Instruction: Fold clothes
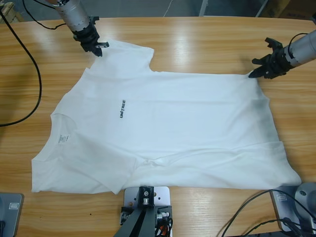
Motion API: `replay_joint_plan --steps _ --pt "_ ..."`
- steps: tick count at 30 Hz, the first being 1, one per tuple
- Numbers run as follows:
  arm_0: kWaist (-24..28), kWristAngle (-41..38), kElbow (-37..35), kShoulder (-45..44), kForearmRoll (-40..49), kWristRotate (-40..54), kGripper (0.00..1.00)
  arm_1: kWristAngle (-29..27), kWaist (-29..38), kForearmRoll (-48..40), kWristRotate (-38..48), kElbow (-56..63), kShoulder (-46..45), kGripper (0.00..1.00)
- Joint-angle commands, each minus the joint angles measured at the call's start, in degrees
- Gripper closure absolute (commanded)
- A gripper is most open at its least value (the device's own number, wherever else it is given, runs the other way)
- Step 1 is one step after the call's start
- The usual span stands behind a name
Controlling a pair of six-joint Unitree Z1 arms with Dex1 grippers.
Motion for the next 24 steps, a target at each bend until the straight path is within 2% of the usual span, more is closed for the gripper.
replay_joint_plan --steps 1,7,11,17,24 --pt "0.2 -3.94 11.31 -7.61 0.77 -0.18 1.0 -0.02 -0.13 4.5 0.25 4.14 -5.51 1.0" --pt "-0.31 -6.12 19.1 -11.93 -0.25 0.45 1.0 3.68 1.35 7.28 0.25 6.2 -10.47 1.0" --pt "-0.86 -6.86 24.63 -15.43 -1.92 0.63 1.0 4.24 3.4 9.88 0.37 7.92 -14.09 1.0" --pt "-1.23 -6.86 34.71 -21.8 -6.38 0.63 1.0 4.27 6.64 12.8 1.66 9.24 -18.47 1.0" --pt "-1.74 -7.26 48.29 -31.52 -10.97 0.28 1.0 1.9 7.34 20.6 2.36 9.24 -20.45 1.0"
